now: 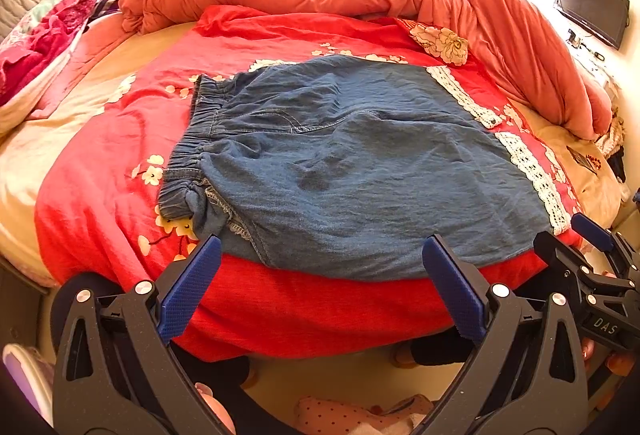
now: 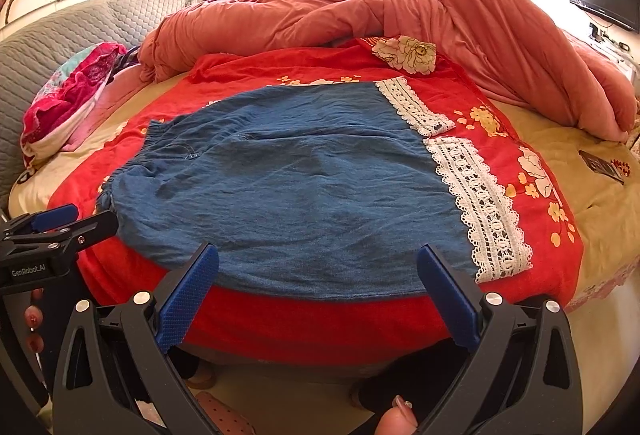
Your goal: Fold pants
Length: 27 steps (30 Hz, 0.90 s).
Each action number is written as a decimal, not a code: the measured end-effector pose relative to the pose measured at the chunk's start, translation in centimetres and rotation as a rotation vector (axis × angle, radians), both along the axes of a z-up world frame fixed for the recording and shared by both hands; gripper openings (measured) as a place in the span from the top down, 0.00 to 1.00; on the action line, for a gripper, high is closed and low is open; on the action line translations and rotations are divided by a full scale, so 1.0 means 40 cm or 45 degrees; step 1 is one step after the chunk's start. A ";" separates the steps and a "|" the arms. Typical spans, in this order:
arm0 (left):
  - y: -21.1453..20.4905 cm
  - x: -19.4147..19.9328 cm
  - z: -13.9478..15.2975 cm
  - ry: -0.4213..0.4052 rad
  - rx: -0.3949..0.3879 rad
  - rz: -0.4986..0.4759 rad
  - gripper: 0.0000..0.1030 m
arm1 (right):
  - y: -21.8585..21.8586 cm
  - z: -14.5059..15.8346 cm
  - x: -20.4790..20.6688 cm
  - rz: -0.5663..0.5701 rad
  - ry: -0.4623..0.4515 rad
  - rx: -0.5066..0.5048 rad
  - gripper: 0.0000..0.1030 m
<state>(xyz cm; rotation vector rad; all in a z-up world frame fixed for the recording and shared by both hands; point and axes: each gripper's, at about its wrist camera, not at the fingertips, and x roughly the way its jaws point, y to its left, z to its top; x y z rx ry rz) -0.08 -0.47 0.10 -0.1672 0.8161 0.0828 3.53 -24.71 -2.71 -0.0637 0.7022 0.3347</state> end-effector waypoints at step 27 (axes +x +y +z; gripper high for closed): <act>0.014 0.003 0.001 0.000 -0.003 0.008 0.08 | 0.010 -0.002 0.004 0.018 0.002 -0.017 0.04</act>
